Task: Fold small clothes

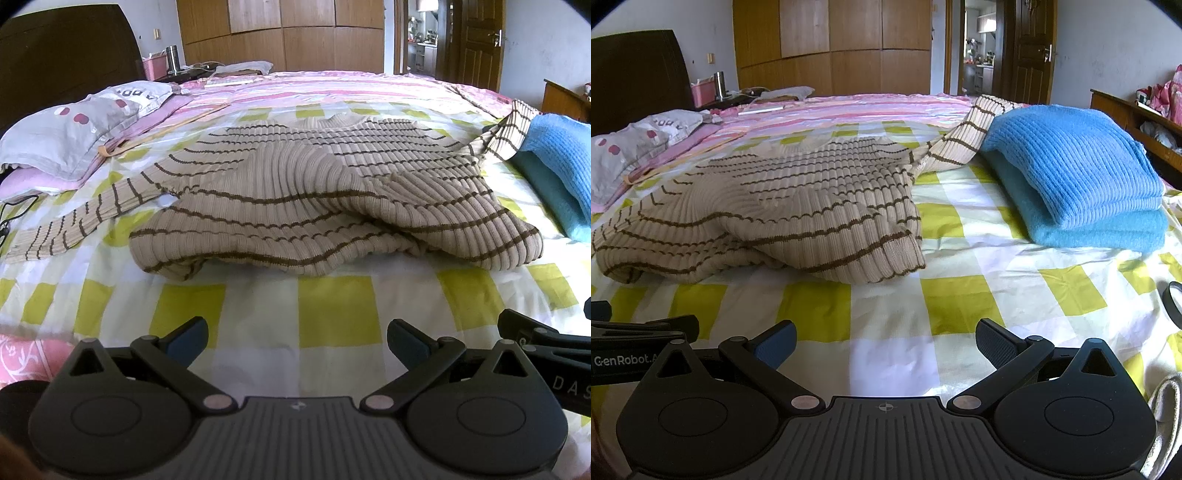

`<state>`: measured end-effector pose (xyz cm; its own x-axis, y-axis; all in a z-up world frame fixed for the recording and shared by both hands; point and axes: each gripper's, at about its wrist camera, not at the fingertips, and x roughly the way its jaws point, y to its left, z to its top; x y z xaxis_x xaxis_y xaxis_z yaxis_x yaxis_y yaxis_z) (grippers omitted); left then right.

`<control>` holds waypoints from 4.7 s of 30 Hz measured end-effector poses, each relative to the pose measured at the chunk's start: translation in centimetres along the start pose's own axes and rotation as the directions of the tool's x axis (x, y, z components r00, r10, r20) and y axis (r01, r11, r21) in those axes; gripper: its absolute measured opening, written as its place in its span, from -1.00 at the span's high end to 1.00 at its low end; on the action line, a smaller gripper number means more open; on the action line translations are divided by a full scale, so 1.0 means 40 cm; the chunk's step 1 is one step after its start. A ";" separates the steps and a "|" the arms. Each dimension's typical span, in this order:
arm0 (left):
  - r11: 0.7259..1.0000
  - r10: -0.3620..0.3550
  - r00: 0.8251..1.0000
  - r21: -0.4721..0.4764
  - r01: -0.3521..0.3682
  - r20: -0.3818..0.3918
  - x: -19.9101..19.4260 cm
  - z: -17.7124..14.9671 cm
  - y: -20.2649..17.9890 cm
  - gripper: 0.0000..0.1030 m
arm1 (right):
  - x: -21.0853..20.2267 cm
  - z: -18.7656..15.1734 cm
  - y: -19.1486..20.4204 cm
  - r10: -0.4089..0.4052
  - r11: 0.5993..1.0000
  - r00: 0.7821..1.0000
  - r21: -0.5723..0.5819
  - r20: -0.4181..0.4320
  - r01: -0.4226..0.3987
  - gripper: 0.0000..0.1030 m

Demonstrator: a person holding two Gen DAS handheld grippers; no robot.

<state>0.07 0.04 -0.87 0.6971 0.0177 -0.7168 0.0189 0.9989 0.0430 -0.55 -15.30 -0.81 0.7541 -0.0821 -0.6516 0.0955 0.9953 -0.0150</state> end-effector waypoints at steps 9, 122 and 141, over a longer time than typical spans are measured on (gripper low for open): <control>1.000 -0.001 1.000 0.001 0.001 0.001 0.001 0.000 0.002 -1.00 | 0.000 -0.001 0.000 0.000 1.000 1.000 0.000 0.000 0.000 -1.00; 0.917 -0.392 0.920 -0.078 0.390 -0.013 0.118 0.193 0.298 0.69 | 0.177 0.272 0.020 0.435 0.895 0.887 -0.027 -0.157 -0.445 0.78; 0.911 -0.413 0.910 0.004 0.413 -0.026 -0.071 0.058 0.316 0.71 | -0.084 0.146 -0.035 0.488 0.797 0.851 -0.299 -0.194 -0.525 0.90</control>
<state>-0.01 12.51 3.34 0.6082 -0.3954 -0.6883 0.3085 0.9167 -0.2540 0.58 -16.72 5.83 0.5619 0.4257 -0.7093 -0.5142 0.8514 0.1036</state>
